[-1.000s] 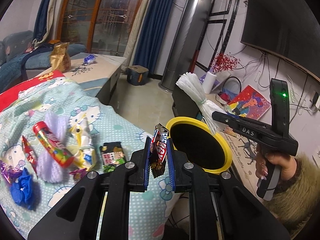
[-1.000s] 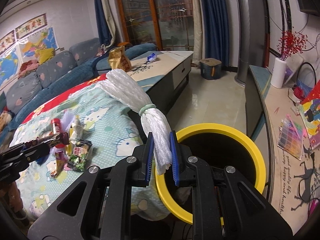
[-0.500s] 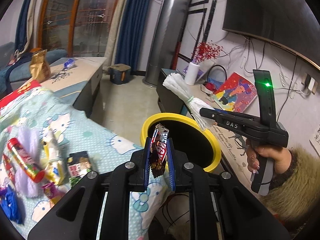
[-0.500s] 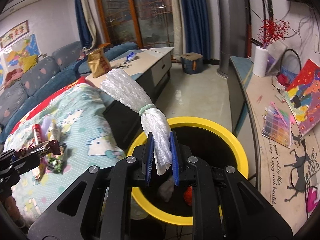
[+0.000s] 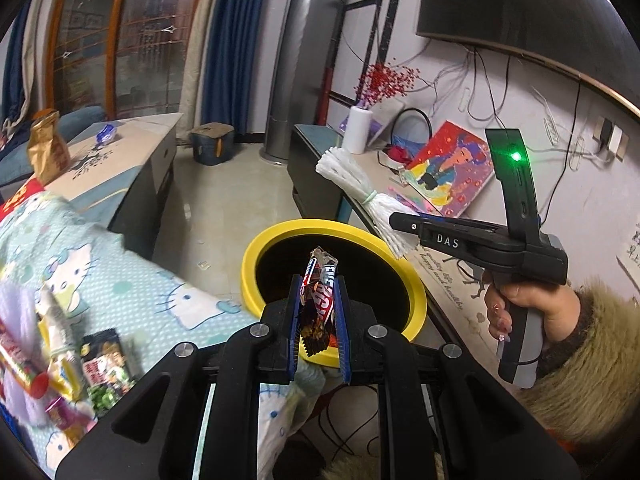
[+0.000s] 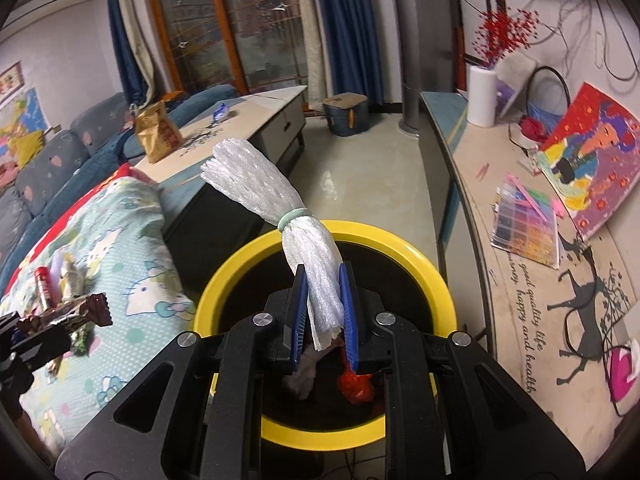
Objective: Collect trash
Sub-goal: 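Carry the wrapper and mesh bundle over the yellow trash bin, then open both tools to drop the items into the yellow bin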
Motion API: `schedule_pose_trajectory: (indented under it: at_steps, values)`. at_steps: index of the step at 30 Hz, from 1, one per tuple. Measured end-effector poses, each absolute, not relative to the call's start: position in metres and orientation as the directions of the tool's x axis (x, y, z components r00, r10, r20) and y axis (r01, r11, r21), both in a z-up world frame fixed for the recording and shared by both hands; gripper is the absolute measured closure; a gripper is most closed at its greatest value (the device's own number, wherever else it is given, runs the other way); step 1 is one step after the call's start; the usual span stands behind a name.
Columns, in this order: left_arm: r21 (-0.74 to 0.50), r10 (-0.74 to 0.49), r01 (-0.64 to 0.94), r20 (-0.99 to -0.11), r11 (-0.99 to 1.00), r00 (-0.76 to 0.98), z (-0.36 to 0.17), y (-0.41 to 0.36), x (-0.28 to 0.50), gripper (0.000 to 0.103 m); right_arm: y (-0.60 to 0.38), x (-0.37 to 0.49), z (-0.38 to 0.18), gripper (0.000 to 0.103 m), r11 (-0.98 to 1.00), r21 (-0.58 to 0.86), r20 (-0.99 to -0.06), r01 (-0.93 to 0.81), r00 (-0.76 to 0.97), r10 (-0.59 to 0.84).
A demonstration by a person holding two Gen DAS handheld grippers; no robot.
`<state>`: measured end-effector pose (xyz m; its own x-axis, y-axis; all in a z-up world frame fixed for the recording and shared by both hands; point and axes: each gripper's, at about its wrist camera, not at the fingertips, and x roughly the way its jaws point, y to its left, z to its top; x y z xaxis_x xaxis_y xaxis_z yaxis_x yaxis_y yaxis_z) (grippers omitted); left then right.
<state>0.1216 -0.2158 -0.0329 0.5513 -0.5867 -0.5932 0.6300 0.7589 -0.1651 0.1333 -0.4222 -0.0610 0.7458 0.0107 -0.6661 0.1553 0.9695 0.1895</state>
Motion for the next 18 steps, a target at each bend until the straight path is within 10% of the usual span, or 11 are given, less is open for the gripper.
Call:
schedule_pose_trajectory:
  at_steps: [18]
  values:
    - [-0.149, -0.569, 0.672, -0.68, 0.725, 0.463, -0.078, -0.278, 0.155, 0.088, -0.456, 0.135, -0.093, 0.091, 0.94, 0.242, -0.733, 0.24, 0.68, 0.015]
